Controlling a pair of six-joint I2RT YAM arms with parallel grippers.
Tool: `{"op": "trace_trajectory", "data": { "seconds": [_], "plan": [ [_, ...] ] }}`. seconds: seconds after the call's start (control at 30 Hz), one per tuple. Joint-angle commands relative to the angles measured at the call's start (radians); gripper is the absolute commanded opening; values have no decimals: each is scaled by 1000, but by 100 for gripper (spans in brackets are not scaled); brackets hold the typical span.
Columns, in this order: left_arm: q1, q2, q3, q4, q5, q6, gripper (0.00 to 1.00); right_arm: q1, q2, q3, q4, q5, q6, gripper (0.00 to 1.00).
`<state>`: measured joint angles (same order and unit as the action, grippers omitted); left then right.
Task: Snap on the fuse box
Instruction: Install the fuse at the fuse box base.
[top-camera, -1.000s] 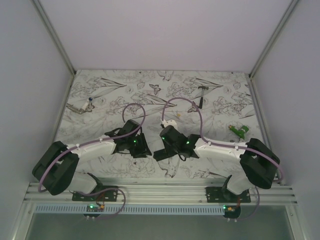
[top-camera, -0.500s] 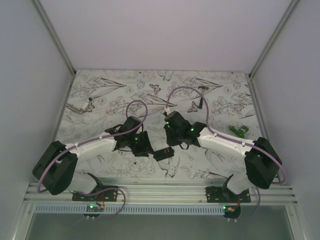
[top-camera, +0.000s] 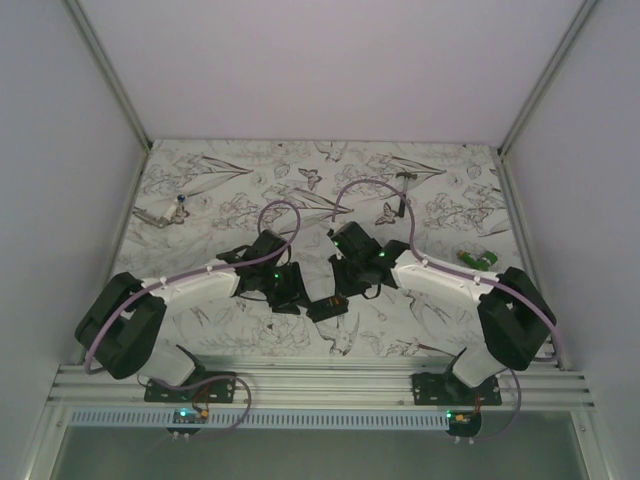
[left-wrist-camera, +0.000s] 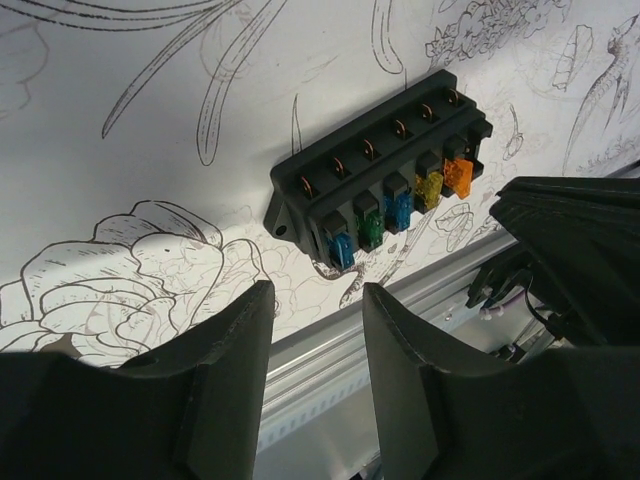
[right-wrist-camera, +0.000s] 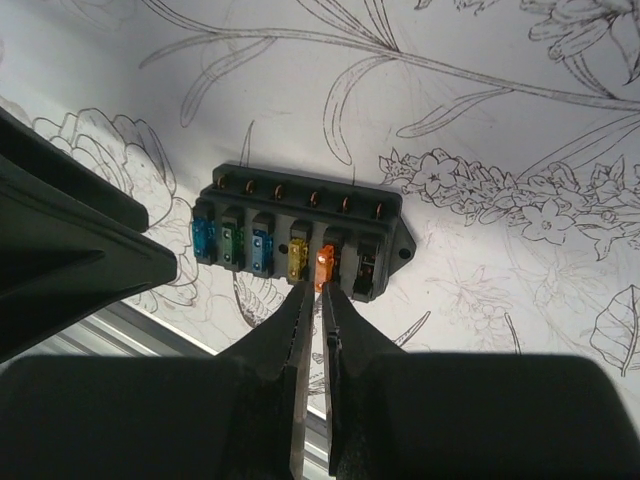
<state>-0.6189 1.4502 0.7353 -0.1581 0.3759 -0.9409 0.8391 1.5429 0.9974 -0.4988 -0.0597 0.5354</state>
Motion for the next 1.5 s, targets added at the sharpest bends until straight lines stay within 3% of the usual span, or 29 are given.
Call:
{"op": "trace_trajectory", "data": {
  "seconds": [0.0, 0.63, 0.93, 1.47],
  "plan": [
    [2, 27, 24, -34, 29, 22, 44, -11, 40, 24, -23, -32, -4, 13],
    [-8, 104, 39, -35, 10, 18, 40, -15, 104, 10, -78, -30, -44, 0],
    [-8, 137, 18, -41, -30, 5, 30, -15, 127, -43, -98, 11, -97, 0],
    [-7, 161, 5, -52, -53, -2, 25, -6, 137, -48, -200, 73, -137, 0]
  ]
}}
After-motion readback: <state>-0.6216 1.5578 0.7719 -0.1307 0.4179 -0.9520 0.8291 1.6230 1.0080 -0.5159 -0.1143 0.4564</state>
